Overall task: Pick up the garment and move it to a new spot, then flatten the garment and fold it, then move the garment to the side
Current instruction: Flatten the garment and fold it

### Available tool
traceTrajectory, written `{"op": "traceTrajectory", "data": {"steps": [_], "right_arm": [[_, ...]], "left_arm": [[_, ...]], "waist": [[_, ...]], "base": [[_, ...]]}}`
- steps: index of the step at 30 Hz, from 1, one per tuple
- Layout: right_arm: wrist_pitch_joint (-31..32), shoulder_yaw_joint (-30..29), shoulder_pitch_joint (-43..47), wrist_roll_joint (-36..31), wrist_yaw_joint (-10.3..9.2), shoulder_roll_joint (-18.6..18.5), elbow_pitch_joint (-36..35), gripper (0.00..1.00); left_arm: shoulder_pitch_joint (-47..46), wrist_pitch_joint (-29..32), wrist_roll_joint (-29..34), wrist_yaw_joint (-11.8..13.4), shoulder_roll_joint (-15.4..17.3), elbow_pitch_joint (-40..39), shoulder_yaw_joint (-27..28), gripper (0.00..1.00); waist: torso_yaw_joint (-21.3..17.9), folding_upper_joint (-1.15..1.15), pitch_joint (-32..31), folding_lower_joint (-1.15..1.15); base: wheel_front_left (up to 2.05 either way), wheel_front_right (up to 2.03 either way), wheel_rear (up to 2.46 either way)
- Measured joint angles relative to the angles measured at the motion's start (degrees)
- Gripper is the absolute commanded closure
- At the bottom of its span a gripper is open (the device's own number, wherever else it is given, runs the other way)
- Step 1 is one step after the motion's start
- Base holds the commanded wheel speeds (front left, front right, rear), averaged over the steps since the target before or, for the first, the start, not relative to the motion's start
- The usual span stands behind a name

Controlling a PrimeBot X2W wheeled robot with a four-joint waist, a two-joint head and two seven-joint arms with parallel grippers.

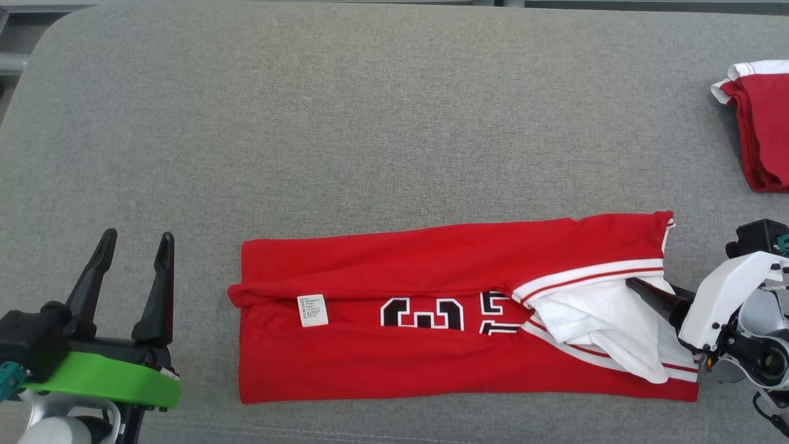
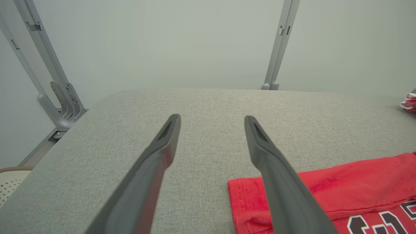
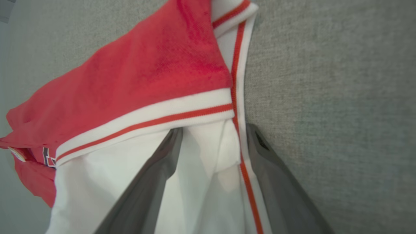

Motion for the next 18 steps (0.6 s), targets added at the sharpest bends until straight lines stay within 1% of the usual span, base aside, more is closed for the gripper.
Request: {"op": "traceTrajectory", "data": {"steps": [3, 7, 8, 9, 10, 11, 13, 18], "right_arm": [[1.58, 0.14, -0.61, 1.56, -0.09, 0.64, 0.69, 0.00], [2.79, 0.80, -1.03, 1.62, -0.12, 1.22, 1.14, 0.00], [3.44, 1.16, -1.09, 1.64, -0.12, 1.44, 1.15, 0.07], [3.85, 1.58, -1.10, 1.68, -0.12, 1.63, 1.15, 0.27], [4.37, 1.99, -1.10, 1.70, -0.12, 1.79, 1.19, 0.50], [5.04, 2.38, -1.09, 1.76, -0.11, 1.88, 1.21, 0.62], [6.08, 2.91, -1.09, 1.90, -0.11, 2.07, 1.24, 1.00], [7.50, 3.36, -0.93, 2.69, -0.10, 3.16, 1.51, 1.00]], "left_arm": [[0.59, -0.03, 0.08, 0.00, -0.74, 0.59, -0.01, 0.00], [1.18, -0.20, 0.09, 0.01, -0.98, 1.00, -0.12, 0.00], [1.35, -0.20, 0.09, 0.01, -1.08, 1.20, -0.16, 0.00], [1.48, -0.20, 0.09, 0.01, -1.18, 1.33, -0.20, 0.00], [1.62, -0.20, 0.09, 0.01, -1.27, 1.37, -0.22, 0.00], [1.74, -0.20, 0.09, 0.01, -1.38, 1.37, -0.21, 0.00], [2.27, -0.20, 0.09, 0.01, -1.57, 1.33, -0.19, 0.00], [2.93, -0.21, 0.09, 0.18, -1.96, 1.16, -0.05, 0.00]], "waist": [[-0.06, 0.00, -0.70, 0.00], [-0.16, 0.00, -1.44, 0.00], [-0.19, 0.00, -1.74, 0.00], [-0.22, 0.00, -2.04, 0.00], [-0.24, 0.00, -2.36, 0.00], [-0.27, 0.00, -2.65, 0.00], [-0.33, 0.00, -3.19, 0.00], [-0.60, 0.00, -3.70, 0.00]], "base": [[0.00, 0.00, 0.00], [0.00, 0.00, 0.00], [0.00, 0.00, 0.00], [0.00, 0.00, 0.00], [0.00, 0.00, 0.00], [0.00, 0.00, 0.00], [0.00, 0.00, 0.00], [0.00, 0.00, 0.00]]}}
